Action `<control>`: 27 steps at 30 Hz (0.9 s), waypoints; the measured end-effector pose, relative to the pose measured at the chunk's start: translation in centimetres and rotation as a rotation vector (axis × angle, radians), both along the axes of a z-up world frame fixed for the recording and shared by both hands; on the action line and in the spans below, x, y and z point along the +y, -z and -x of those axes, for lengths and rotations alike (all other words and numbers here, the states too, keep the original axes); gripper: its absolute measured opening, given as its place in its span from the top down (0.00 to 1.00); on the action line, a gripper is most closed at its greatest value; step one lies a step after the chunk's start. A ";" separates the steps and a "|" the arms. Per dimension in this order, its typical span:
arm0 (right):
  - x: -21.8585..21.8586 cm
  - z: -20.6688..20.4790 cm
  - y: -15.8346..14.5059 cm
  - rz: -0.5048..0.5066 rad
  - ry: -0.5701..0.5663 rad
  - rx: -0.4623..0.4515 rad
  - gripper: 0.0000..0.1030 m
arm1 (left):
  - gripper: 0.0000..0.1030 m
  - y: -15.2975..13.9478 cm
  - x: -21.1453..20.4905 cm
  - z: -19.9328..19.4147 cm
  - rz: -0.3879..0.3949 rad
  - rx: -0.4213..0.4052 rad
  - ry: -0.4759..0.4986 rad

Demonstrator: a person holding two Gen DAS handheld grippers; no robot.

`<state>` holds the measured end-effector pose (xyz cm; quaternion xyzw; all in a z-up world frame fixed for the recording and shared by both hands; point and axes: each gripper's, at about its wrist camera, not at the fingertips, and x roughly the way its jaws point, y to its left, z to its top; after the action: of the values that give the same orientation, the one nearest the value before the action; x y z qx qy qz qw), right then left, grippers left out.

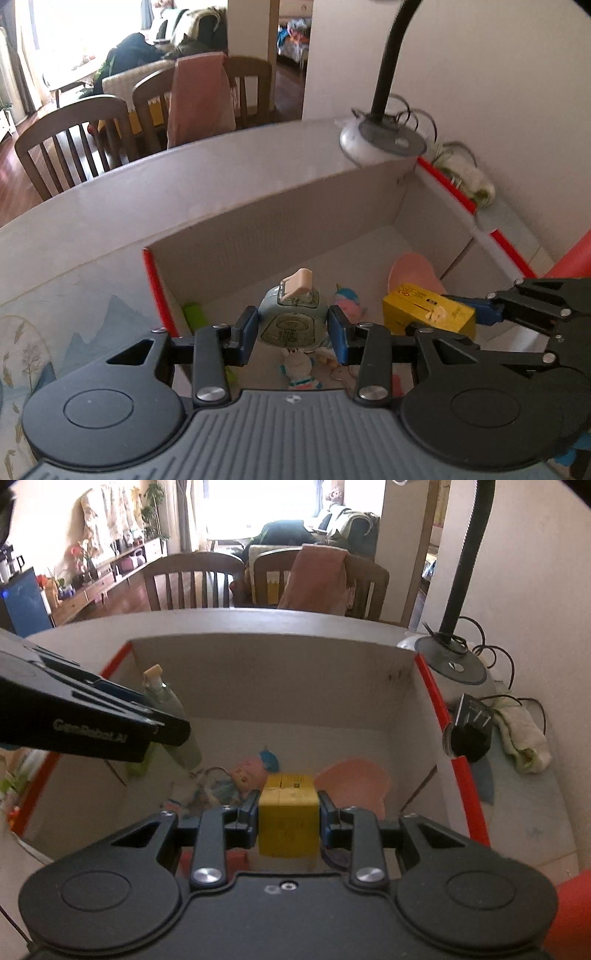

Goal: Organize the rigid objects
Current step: 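Carry the correction tape and yellow box into the red box and open both tools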

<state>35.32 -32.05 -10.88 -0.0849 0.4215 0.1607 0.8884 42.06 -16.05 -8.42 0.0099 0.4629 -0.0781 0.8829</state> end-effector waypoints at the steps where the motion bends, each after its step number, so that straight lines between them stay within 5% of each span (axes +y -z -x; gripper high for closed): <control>1: -0.1 -0.1 0.1 0.000 0.002 0.006 0.72 | 0.62 0.4 -0.2 -0.4 -0.012 0.016 0.005; 15: -0.5 0.0 0.8 -0.014 -0.033 0.027 0.66 | 0.61 2.4 -1.5 -2.8 -0.084 0.088 0.029; 27: -0.9 1.4 0.2 -0.051 -0.027 0.044 0.54 | 0.61 2.2 -1.3 -1.1 -0.055 0.156 0.077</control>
<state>33.90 -32.99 -11.04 -0.0640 0.4354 0.1851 0.8787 43.12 -17.39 -10.60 0.0458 0.5316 -0.0999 0.8399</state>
